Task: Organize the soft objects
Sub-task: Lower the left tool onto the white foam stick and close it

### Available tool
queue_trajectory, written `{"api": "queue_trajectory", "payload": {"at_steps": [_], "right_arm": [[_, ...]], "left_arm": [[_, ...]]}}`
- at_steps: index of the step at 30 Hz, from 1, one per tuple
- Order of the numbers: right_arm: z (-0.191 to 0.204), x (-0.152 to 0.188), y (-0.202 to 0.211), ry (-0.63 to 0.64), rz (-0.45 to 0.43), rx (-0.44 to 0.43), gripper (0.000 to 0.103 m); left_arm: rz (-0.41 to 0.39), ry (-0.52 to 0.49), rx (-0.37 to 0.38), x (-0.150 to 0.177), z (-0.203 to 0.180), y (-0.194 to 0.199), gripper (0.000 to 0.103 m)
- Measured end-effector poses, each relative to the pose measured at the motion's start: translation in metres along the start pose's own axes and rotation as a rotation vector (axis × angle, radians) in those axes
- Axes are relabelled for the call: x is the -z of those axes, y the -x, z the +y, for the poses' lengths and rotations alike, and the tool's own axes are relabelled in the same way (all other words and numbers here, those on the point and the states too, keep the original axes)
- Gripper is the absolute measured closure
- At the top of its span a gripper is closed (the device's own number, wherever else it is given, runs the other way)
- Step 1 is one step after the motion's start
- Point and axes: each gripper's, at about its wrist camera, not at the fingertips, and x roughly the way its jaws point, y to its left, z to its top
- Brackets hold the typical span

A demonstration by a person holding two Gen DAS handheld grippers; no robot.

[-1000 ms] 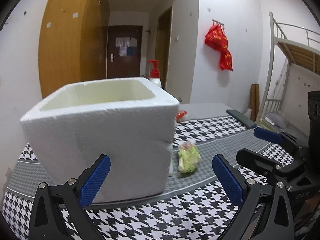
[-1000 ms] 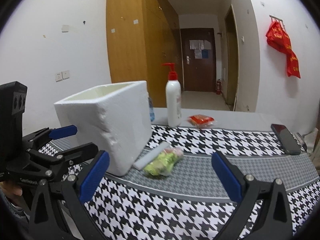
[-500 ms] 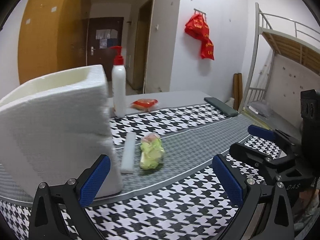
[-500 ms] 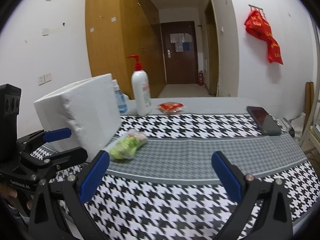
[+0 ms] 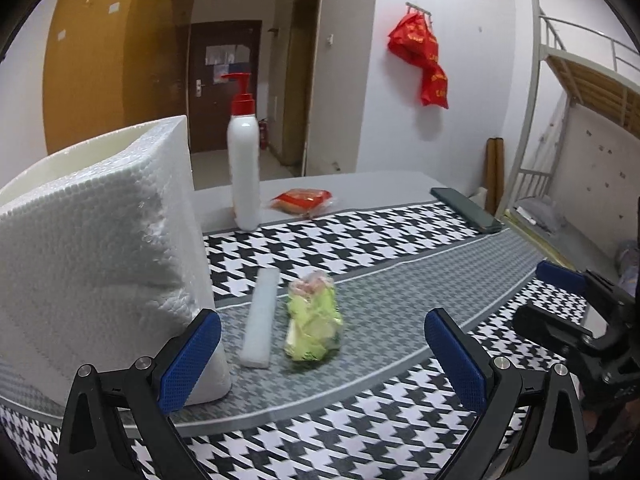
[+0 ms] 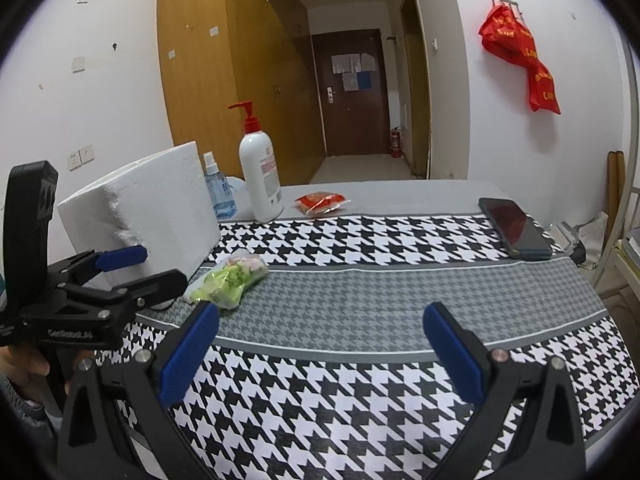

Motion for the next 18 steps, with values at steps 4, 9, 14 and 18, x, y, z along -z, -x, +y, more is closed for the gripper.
{"api": "queue_trajectory", "payload": {"at_steps": [4,9,14,18], "right_arm": [[0.008,-0.004,-0.007,0.019,0.015,-0.020,0.000],[0.019,-0.008,-0.017,0.036,0.039,-0.036,0.000],[0.026,-0.011,-0.029,0.049,0.077,-0.034,0.000],[0.025,-0.013,-0.033,0.047,0.088,-0.028,0.000]], "left_arm": [[0.007,0.025,-0.041,-0.004,0.015,-0.004,0.001],[0.023,0.041,-0.075,-0.007,0.029,-0.010,0.001],[0.052,0.045,-0.072,-0.010,0.033,-0.018,0.001],[0.100,0.061,-0.078,-0.012,0.035,-0.030,0.004]]}}
